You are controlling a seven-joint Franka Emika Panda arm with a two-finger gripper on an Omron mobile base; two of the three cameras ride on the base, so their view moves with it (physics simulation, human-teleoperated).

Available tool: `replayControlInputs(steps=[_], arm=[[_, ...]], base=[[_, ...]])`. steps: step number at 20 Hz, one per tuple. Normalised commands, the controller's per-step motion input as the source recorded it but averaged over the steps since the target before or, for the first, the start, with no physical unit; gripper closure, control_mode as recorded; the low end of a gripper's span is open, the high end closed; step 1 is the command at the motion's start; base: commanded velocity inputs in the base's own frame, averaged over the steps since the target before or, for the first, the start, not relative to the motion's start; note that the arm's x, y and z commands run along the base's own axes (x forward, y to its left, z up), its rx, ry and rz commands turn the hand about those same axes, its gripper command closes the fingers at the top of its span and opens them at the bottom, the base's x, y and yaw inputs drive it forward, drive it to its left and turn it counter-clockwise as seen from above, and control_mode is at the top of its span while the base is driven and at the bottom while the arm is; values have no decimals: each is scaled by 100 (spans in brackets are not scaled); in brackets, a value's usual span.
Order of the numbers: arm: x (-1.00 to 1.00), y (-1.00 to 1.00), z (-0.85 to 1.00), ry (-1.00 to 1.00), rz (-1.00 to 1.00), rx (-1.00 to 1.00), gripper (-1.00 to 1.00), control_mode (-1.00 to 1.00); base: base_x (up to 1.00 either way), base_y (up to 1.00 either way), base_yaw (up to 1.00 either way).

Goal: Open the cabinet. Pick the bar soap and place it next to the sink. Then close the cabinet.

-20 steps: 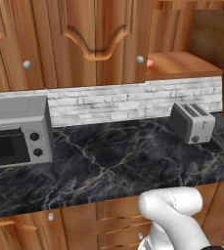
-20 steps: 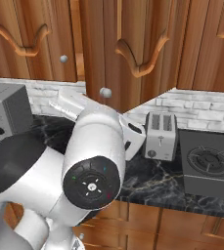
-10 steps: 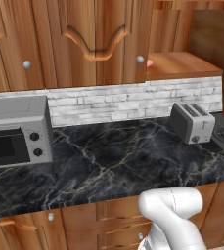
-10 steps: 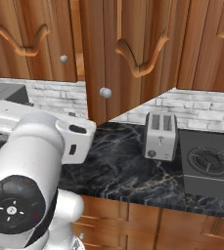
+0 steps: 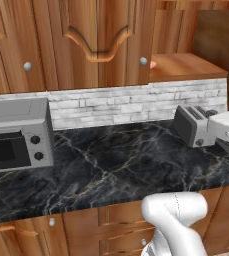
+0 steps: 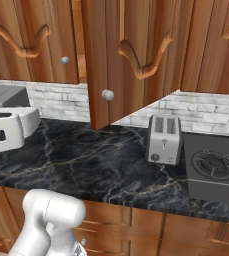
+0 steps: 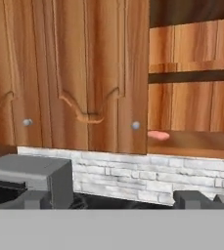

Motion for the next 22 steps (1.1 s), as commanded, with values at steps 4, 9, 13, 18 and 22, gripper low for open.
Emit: replayControlInputs(steps=[4, 9, 13, 18, 22], arm=[[42, 81, 0, -2, -1, -50, -100, -100], [39, 27, 0, 0, -5, -54, -100, -100], [52, 0, 0, 0, -13, -54, -100, -100], [31, -21, 0, 2, -24, -46, -100, -100], [13, -32, 0, 7, -27, -38, -100, -100]], base=[[0, 0, 0], [0, 0, 0], [0, 0, 0], [0, 0, 0], [0, 0, 0]])
